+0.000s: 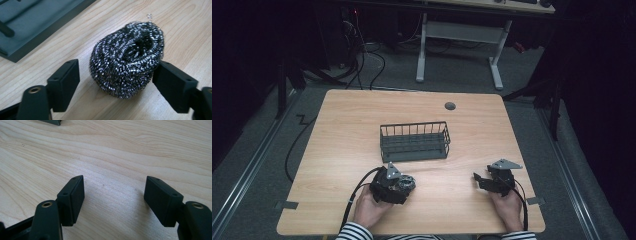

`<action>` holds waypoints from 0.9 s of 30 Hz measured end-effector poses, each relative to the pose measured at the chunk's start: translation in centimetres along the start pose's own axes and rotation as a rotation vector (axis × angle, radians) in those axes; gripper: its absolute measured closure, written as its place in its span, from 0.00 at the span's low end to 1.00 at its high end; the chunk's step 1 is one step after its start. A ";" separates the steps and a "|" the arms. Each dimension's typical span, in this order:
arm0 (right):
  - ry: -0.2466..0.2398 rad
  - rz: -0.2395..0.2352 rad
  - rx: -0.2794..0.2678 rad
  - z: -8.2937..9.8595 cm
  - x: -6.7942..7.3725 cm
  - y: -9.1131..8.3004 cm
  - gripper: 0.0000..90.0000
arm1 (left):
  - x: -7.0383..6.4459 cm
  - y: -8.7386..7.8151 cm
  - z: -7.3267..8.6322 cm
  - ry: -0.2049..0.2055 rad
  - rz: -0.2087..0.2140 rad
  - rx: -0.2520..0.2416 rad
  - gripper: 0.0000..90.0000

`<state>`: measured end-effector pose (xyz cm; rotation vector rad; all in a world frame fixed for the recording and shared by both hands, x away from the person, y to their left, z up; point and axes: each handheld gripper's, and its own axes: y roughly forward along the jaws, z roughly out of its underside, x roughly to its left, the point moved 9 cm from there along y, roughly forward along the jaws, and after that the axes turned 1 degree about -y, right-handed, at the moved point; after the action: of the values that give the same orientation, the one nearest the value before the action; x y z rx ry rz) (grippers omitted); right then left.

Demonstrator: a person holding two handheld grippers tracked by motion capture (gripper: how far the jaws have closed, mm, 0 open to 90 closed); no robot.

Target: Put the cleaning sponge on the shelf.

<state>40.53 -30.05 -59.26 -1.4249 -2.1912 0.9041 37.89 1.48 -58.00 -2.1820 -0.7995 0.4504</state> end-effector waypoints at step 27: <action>0.000 0.000 0.000 0.0 0.0 0.0 0.37 | -0.6 -1.5 -2.0 0.006 0.030 -0.029 0.46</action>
<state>40.52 -30.04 -59.26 -1.4245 -2.1915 0.9043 37.90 0.83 -55.53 -2.2236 -0.7754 0.4493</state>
